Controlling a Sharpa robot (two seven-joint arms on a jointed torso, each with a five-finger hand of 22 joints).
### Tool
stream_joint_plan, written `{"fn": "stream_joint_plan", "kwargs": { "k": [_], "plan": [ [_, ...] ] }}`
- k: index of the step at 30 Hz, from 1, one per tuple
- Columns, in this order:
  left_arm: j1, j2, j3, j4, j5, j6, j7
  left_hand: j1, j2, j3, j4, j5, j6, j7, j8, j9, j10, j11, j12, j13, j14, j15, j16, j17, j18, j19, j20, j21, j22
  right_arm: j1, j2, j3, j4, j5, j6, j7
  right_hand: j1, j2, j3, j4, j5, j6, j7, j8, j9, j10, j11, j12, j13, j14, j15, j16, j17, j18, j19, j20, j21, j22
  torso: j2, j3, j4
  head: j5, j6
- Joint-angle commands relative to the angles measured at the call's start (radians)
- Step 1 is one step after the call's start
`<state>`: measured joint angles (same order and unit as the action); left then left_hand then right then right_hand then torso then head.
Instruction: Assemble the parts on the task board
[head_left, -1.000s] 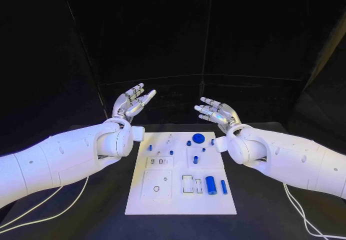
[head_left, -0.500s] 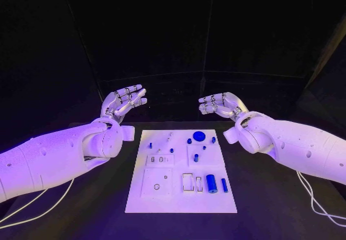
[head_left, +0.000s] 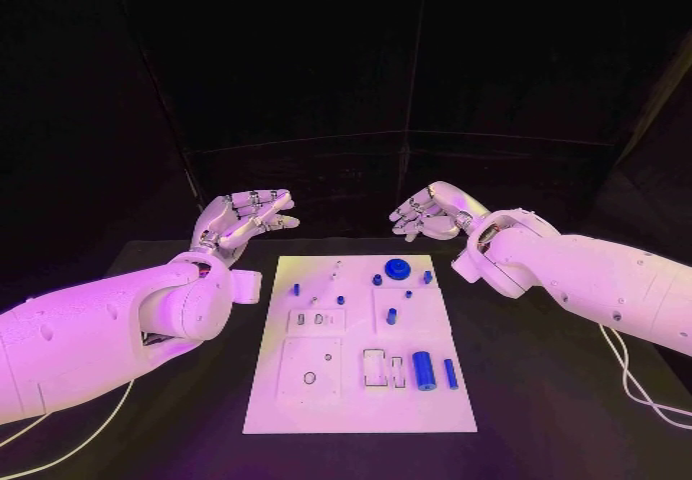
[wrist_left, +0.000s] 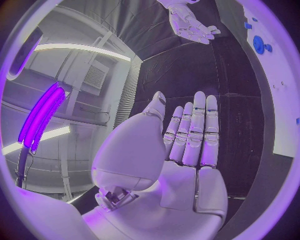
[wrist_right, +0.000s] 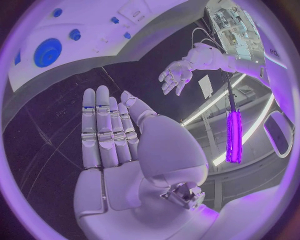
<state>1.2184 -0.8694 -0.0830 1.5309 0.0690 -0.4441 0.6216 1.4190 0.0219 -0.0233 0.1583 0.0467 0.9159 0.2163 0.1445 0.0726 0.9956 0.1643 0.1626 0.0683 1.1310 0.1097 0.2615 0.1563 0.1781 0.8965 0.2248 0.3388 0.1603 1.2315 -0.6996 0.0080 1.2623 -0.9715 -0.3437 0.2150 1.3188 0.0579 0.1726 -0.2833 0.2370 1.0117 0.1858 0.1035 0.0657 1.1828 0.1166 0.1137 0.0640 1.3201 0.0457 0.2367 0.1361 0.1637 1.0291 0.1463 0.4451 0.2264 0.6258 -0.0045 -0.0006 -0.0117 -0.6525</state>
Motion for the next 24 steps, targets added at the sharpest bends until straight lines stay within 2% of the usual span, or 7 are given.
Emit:
{"fn": "stream_joint_plan", "kwargs": {
  "k": [1, 3, 6, 12, 14, 20, 24],
  "plan": [
    [0.002, -0.02, 0.001, 0.044, -0.032, 0.044, 0.012, 0.002, 0.008, 0.001, -0.006, 0.002, 0.008, 0.0, -0.002, -0.002, 0.008, -0.001, -0.001, -0.001, 0.009, -0.001, 0.0, 0.003, 0.007, 0.011, -0.001, 0.005, 0.001, 0.01, 0.0, 0.001, 0.02, -0.297, 0.07, -0.15, 0.002, -0.05, 0.018, -0.003, 0.021, 0.051, -0.017, -0.019, 0.001, 0.051, -0.029, -0.032, 0.003, 0.158, -0.045, 0.117, 0.096, 0.016, 0.065, -0.049, 0.201, 0.121, 0.038, -0.0061, -0.0043, -0.001, 0.008],
    [0.002, -0.033, 0.001, 0.07, -0.033, 0.05, 0.009, 0.003, 0.009, 0.001, -0.008, 0.002, 0.009, 0.0, -0.003, -0.002, 0.008, -0.001, -0.003, -0.002, 0.009, -0.001, -0.001, 0.003, 0.007, 0.013, -0.002, 0.005, 0.001, 0.014, 0.001, 0.001, 0.031, -0.378, 0.09, -0.189, -0.009, -0.058, 0.018, -0.001, 0.01, 0.053, -0.02, -0.023, 0.001, 0.044, -0.03, -0.038, 0.003, 0.177, -0.049, 0.148, 0.12, 0.017, 0.069, -0.053, 0.233, 0.141, 0.05, -0.0067, -0.0037, -0.002, 0.013],
    [0.003, -0.044, 0.001, 0.098, -0.036, 0.057, 0.006, 0.004, 0.009, 0.001, -0.009, 0.002, 0.009, 0.0, -0.004, -0.002, 0.008, -0.001, -0.004, -0.002, 0.009, -0.001, -0.002, 0.004, 0.007, 0.014, -0.002, 0.006, 0.001, 0.018, 0.007, 0.001, 0.04, -0.482, 0.121, -0.235, -0.027, -0.067, 0.018, 0.003, -0.003, 0.049, -0.025, -0.029, 0.0, 0.022, -0.031, -0.046, 0.002, 0.192, -0.052, 0.202, 0.16, 0.018, 0.081, -0.055, 0.273, 0.164, 0.066, -0.0084, 0.002, -0.01, 0.015],
    [0.003, -0.051, 0.001, 0.121, -0.038, 0.068, 0.001, 0.004, 0.009, 0.001, -0.011, 0.002, 0.009, 0.0, -0.006, -0.003, 0.007, -0.001, -0.007, -0.003, 0.008, -0.001, -0.006, 0.004, 0.006, 0.015, -0.003, 0.006, 0.0, 0.021, 0.03, 0.001, 0.038, -0.586, 0.165, -0.27, -0.049, -0.077, 0.031, 0.004, -0.013, 0.034, -0.028, -0.036, 0.001, -0.026, -0.03, -0.038, 0.005, 0.182, -0.051, 0.373, 0.277, 0.019, 0.087, -0.054, 0.356, 0.213, 0.092, -0.0123, 0.0079, -0.014, 0.023],
    [0.003, -0.052, 0.001, 0.125, -0.038, 0.07, -0.001, 0.004, 0.009, 0.001, -0.011, 0.002, 0.009, 0.0, -0.006, -0.003, 0.007, -0.001, -0.007, -0.003, 0.008, -0.001, -0.006, 0.004, 0.006, 0.015, -0.003, 0.006, 0.0, 0.021, 0.036, 0.001, 0.036, -0.602, 0.174, -0.275, -0.052, -0.079, 0.035, 0.005, -0.014, 0.028, -0.03, -0.036, 0.001, -0.035, -0.027, -0.034, 0.006, 0.178, -0.049, 0.413, 0.306, 0.02, 0.087, -0.054, 0.378, 0.225, 0.098, -0.0131, 0.0085, -0.015, 0.024],
    [0.003, -0.053, 0.001, 0.133, -0.039, 0.069, -0.011, 0.003, 0.007, -0.001, -0.014, 0.002, 0.009, 0.001, -0.009, -0.004, 0.006, 0.0, -0.011, -0.003, 0.007, 0.0, -0.01, 0.004, 0.005, 0.016, -0.003, 0.005, -0.001, 0.022, 0.057, 0.001, 0.028, -0.635, 0.195, -0.285, -0.055, -0.082, 0.042, 0.006, -0.016, 0.008, -0.025, -0.038, 0.001, -0.064, -0.021, -0.027, 0.006, 0.176, -0.046, 0.596, 0.489, 0.019, 0.086, -0.047, 0.43, 0.255, 0.114, -0.0144, 0.0094, -0.009, 0.03],
    [0.003, -0.053, 0.001, 0.135, -0.039, 0.07, -0.016, 0.003, 0.007, -0.001, -0.014, 0.002, 0.01, 0.001, -0.009, -0.004, 0.006, 0.0, -0.012, -0.004, 0.007, 0.0, -0.01, 0.005, 0.005, 0.016, -0.003, 0.005, -0.001, 0.022, 0.068, 0.002, 0.02, -0.641, 0.212, -0.289, -0.056, -0.082, 0.047, 0.006, -0.016, 0.005, -0.025, -0.036, 0.001, -0.068, -0.021, -0.017, 0.007, 0.168, -0.045, 0.671, 0.563, 0.019, 0.079, -0.045, 0.456, 0.271, 0.119, -0.0172, 0.0101, -0.011, 0.029]
  ]
}}
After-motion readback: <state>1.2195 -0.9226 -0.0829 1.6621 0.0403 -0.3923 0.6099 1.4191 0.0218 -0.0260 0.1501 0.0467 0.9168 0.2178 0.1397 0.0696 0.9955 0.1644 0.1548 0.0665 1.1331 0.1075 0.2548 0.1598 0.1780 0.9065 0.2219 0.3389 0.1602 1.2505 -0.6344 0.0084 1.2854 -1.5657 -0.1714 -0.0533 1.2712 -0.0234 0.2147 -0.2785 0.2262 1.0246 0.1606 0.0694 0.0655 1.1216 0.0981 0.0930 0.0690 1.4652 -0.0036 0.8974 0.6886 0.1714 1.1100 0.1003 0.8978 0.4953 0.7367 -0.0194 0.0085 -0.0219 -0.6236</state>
